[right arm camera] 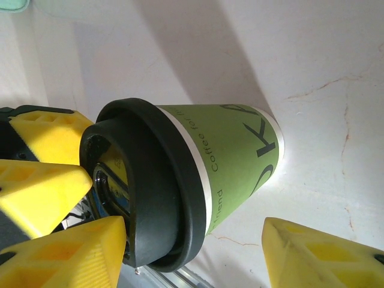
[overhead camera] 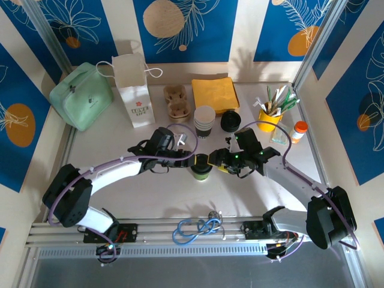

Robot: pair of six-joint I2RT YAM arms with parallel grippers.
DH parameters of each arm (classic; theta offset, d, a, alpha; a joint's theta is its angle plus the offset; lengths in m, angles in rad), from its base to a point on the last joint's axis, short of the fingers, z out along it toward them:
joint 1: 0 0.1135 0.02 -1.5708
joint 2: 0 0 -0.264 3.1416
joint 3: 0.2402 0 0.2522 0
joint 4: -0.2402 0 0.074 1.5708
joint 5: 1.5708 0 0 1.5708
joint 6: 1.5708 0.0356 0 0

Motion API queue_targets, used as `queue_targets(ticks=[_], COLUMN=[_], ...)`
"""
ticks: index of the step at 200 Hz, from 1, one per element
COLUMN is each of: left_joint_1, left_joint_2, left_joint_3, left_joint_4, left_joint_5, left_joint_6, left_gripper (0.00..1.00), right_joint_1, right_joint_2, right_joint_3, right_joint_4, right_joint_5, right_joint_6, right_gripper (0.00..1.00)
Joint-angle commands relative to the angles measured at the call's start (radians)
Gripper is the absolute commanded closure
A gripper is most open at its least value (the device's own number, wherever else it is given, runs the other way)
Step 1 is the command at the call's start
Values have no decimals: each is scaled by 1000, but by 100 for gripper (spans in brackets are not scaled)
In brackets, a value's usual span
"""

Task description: Pack the takeout coffee

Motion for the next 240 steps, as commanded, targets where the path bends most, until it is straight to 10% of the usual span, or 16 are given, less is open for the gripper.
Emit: queue_targets(ticks=[1, 90, 240], left_joint_1=[-9, -7, 28], left_joint_2=[9, -114, -738], left_joint_3=[27, 51, -214], left_joint_4=[-39, -121, -244], left_joint_5=[-20, -89, -655], left_joint_6=[16, 24, -55], left_gripper=[57, 40, 19], right_joint_1=[3, 58, 455], right_joint_2=[-3, -70, 180], right_joint_3=[31, 151, 508], right_joint_4=[-40, -177, -510], right_joint_5=[10, 119, 730], right_joint_6=[-19, -99, -109], right_gripper=[38, 36, 13])
